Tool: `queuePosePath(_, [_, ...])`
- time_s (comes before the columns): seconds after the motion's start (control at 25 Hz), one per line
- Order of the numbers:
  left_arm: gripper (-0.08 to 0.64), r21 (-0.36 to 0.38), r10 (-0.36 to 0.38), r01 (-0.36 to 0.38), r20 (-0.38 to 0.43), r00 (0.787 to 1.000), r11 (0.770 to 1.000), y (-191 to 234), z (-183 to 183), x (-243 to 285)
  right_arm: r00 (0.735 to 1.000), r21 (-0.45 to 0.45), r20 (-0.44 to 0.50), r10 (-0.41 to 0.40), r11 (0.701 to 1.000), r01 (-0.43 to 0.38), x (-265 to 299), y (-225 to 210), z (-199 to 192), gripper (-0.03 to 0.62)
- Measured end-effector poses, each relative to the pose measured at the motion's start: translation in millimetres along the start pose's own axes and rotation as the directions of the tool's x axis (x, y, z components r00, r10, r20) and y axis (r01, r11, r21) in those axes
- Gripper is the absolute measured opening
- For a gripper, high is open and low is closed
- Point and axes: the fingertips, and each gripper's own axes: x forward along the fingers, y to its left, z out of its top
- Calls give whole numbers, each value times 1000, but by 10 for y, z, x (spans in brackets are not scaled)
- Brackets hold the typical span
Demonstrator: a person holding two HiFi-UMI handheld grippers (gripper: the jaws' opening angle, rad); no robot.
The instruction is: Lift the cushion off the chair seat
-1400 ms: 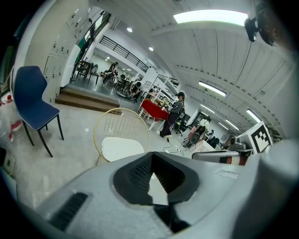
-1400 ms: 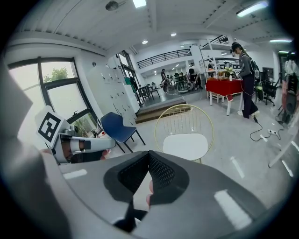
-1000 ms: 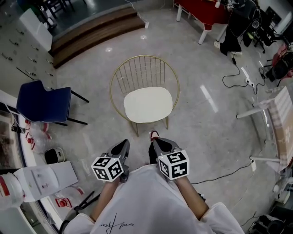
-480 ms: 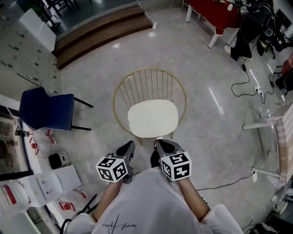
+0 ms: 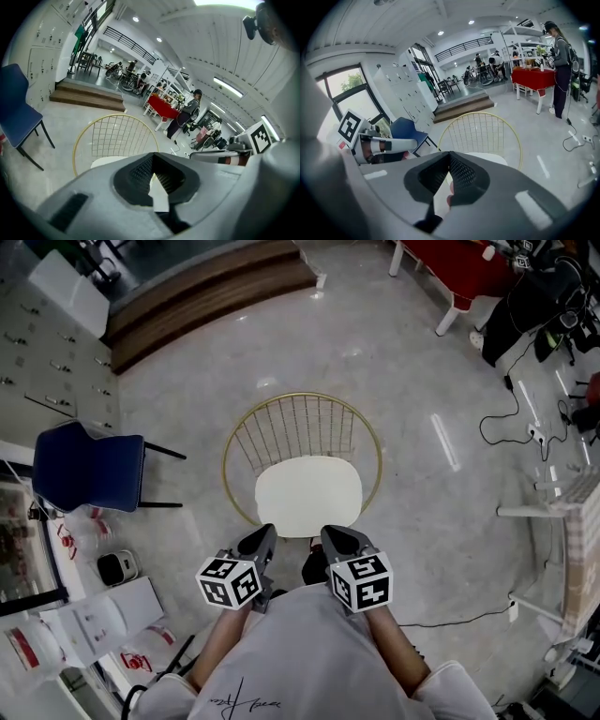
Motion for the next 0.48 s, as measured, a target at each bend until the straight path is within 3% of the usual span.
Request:
queuePosePath(0.24, [-2,10,66,-66,29,997,998,130,251,342,999,-27,-32,33,999,-34,183,-347,217,14])
queuePosePath(0.48, [-2,-24,101,-100,47,994,995,327,254,431,996,-39,-68,58,997,-61,401,-488,175,29])
